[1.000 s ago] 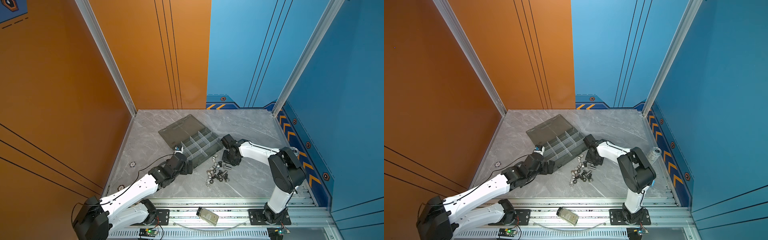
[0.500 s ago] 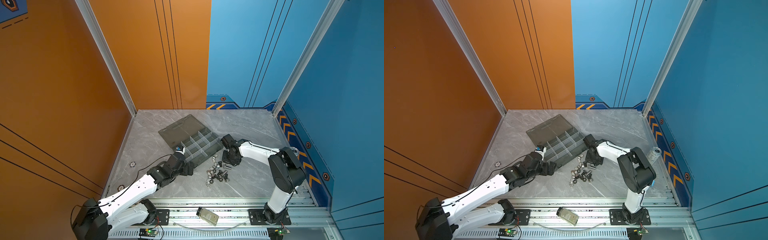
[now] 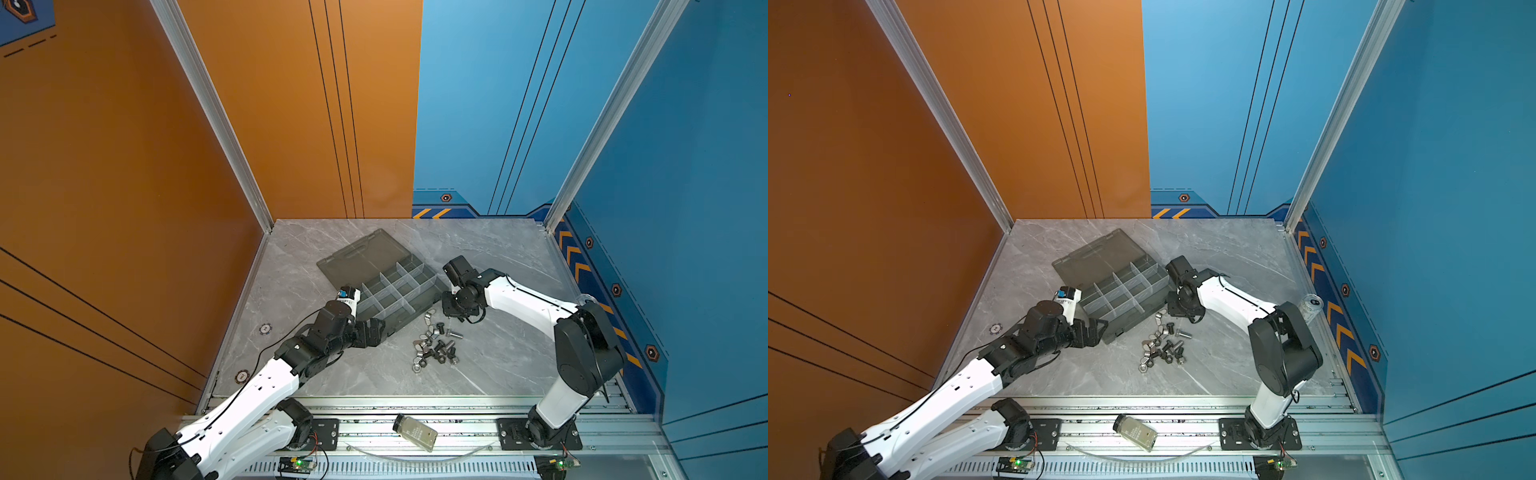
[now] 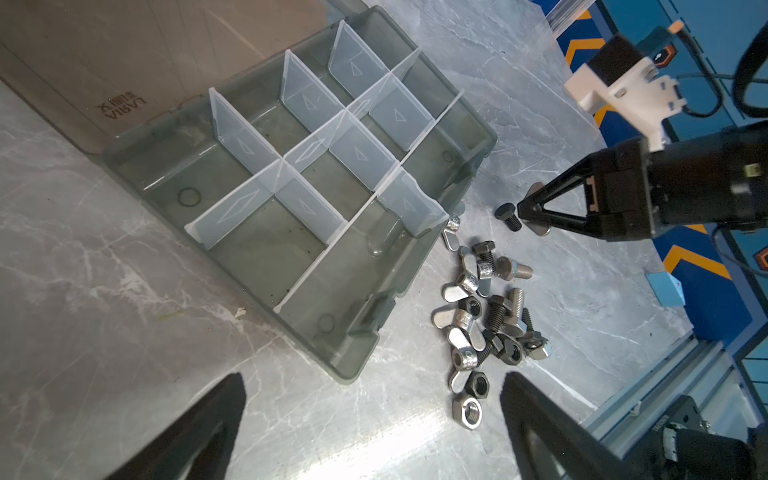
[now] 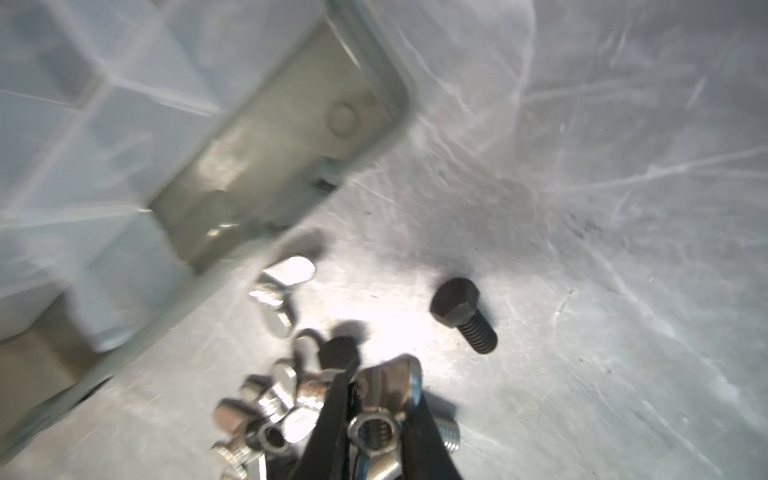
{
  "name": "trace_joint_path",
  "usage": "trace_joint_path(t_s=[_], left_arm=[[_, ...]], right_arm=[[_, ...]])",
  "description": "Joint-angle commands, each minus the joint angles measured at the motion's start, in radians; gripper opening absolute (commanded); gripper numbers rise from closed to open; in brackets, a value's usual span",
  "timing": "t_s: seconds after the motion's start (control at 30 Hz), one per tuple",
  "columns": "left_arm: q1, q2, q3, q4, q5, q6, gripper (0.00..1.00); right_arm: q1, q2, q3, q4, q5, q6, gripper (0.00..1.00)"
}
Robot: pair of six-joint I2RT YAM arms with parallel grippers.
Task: Sort the screws and nuts into containers
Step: 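Lift the wing nut and carry it over a box compartment with the right gripper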
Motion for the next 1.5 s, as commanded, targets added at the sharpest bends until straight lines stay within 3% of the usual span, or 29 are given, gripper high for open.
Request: trace_joint_path(t_s=[0.0,0.13,0.77,1.0,1.47], left_arm=[[0.023,-0.021,-0.018,-0.008,0.06,-0.015,0.98],[0.048,-0.029,-0.024,0.004,0.103,-0.023,0.98],[0.128,-0.159,-0.09,-0.006,0.177,-0.076,0.98],[0.149,-0.233,-0.106,-0.045,0.18,-0.083,0.98],[0.161,-0.278,-0.126,-0.059,0.185,-0.103,0.98]], right_arm=[[0.003,-0.033,0.058,-0.014,-0.091,-0.092,0.0],[0.016,-0.007,0.131,0.012,-0.169,-0.131,0.0],[0.215,0.343,0.545,0.055,-0.288,-0.175,0.0],[0.253,0.443,0.629,0.064,-0.31,-0.158,0.0],[0.274,0.498,0.649,0.066,-0.308,-0.14,0.0]])
